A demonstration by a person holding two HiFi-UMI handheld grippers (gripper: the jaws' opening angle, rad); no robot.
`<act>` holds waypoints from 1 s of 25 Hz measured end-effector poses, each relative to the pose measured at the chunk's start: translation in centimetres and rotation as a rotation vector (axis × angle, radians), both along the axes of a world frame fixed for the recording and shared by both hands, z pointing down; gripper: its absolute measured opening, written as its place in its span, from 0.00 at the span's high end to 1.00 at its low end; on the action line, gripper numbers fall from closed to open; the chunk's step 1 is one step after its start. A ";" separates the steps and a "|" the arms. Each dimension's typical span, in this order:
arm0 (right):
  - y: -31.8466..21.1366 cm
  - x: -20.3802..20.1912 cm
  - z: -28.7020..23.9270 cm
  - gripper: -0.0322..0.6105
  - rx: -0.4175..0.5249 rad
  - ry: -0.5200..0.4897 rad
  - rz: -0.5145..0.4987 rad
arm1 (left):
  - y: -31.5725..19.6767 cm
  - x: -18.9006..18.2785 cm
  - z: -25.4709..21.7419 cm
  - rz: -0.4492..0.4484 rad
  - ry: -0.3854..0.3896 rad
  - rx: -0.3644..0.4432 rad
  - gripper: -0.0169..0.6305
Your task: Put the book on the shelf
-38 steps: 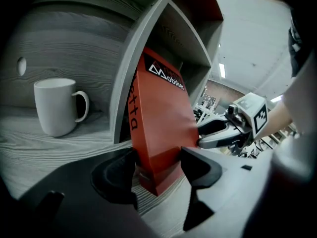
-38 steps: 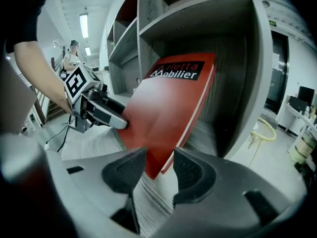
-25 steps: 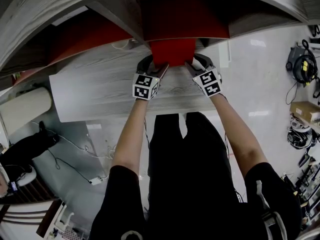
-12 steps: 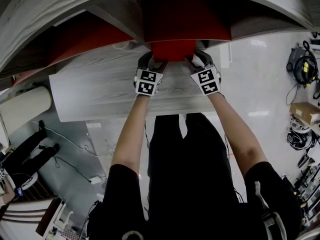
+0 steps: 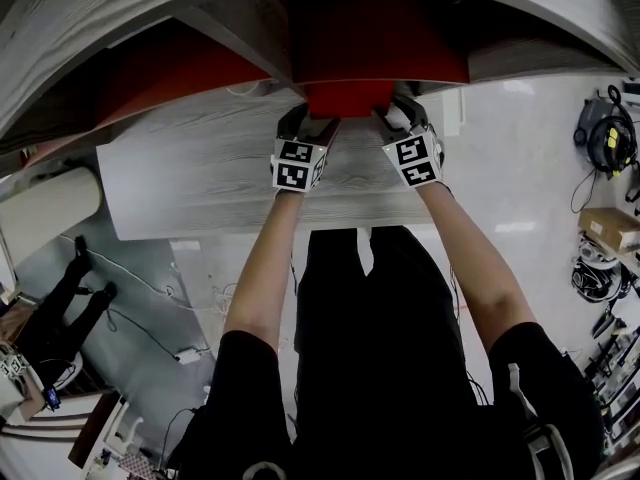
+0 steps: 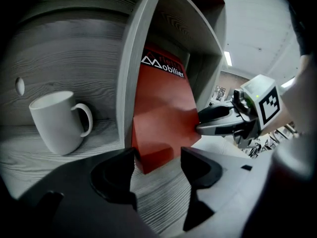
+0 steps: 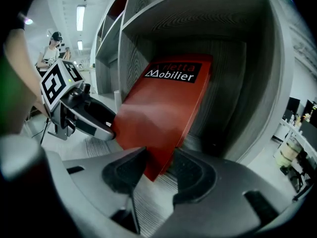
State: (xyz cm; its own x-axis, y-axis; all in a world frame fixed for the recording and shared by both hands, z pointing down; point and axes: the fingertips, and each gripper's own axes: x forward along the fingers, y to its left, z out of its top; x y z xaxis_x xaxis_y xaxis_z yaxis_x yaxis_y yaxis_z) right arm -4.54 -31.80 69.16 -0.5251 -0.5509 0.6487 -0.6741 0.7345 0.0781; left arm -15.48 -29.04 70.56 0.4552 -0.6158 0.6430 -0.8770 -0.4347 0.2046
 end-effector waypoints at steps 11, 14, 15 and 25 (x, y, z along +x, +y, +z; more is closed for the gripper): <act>-0.3 -0.3 -0.4 0.69 0.010 0.001 -0.008 | 1.6 -0.1 -2.1 -0.077 0.042 0.017 0.54; -0.3 -0.4 -0.3 0.69 0.011 -0.006 -0.008 | 2.0 0.5 -2.3 -0.063 0.043 0.032 0.58; -0.3 -0.4 -0.2 0.69 0.007 -0.007 -0.007 | 2.2 0.9 -2.1 -0.055 0.045 0.024 0.58; -0.2 -0.2 0.0 0.69 -0.003 -0.011 -0.008 | 2.0 4.8 -0.4 0.007 0.095 -0.064 0.78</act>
